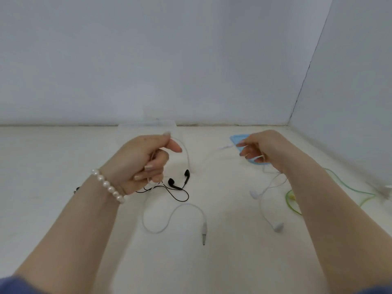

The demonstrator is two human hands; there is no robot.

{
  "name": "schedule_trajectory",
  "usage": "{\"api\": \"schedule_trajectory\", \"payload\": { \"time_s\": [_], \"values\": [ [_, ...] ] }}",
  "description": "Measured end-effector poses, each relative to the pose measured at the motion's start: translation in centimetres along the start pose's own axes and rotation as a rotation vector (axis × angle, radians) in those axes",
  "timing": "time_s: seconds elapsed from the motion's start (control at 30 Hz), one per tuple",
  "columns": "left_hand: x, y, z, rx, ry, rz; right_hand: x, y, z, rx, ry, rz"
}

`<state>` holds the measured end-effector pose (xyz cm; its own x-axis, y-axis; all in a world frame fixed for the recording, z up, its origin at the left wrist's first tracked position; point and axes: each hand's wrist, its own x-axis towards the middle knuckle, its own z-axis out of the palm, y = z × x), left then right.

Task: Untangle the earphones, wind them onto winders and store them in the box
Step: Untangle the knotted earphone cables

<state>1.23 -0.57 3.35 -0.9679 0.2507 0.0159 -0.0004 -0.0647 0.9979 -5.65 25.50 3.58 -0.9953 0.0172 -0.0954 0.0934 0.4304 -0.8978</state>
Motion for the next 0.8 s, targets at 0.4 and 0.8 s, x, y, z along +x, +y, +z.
{"api": "schedule_trajectory", "payload": {
  "time_s": [0.4,0.8],
  "values": [
    [0.7,-1.4,3.0,0.283,-0.03,-0.099,-4.7,-2.5,5.9,-0.134,-0.56,-0.332],
    [-0.3,0.3,-0.2,-0.088,-0.033,-0.076,0.7,1.4,2.3,-0.606,0.351,-0.011]
  ]
}}
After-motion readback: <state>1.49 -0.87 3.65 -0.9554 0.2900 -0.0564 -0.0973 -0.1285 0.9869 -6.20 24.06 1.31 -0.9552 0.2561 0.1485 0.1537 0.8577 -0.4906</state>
